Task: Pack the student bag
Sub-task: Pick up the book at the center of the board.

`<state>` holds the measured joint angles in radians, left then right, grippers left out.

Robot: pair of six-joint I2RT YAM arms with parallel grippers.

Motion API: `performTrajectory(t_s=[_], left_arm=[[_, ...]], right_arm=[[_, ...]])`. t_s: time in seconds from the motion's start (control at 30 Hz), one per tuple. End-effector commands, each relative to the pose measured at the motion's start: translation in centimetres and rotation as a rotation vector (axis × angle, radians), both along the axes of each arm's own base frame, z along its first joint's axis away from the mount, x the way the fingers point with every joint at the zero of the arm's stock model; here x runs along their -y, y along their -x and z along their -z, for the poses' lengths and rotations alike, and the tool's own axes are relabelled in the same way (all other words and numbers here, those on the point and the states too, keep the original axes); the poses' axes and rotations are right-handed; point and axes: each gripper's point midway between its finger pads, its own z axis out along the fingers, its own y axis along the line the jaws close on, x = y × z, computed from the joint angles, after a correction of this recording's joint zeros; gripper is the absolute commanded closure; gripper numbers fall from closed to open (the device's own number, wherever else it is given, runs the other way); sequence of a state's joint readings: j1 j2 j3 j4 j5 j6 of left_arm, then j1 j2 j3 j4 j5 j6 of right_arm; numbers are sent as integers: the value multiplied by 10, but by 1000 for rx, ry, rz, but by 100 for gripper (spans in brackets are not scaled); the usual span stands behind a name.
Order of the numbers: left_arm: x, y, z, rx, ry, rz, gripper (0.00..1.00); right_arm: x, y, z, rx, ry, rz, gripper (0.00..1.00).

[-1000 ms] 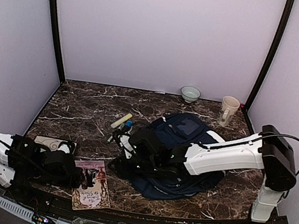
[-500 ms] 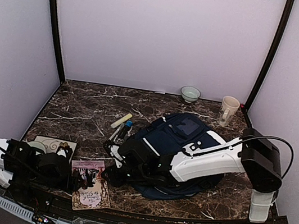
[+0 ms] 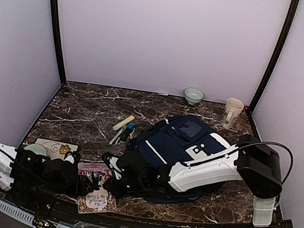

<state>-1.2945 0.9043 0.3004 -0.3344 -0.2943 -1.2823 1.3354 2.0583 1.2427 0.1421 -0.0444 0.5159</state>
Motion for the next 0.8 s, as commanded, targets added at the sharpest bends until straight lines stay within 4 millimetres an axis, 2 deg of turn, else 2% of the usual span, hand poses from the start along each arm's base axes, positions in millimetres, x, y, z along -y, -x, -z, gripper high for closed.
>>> performTrajectory(t_s=[0.0, 0.17, 0.3, 0.33, 0.5, 0.77], left_arm=[[9, 4, 14, -5, 62, 35, 27], [15, -2, 7, 40, 115, 32, 31], [23, -7, -6, 96, 201, 38, 35], [24, -9, -10, 114, 217, 37, 36], [29, -15, -26, 177, 275, 47, 41], [41, -17, -29, 214, 375, 59, 52]], right_arm=[[0, 9, 14, -25, -13, -9, 82], [6, 9, 25, -31, 5, 2, 84], [9, 10, 31, -44, 2, 13, 85], [17, 12, 41, -52, 22, 16, 85], [24, 12, 48, -53, 33, 29, 86], [28, 10, 54, -54, 38, 41, 86]])
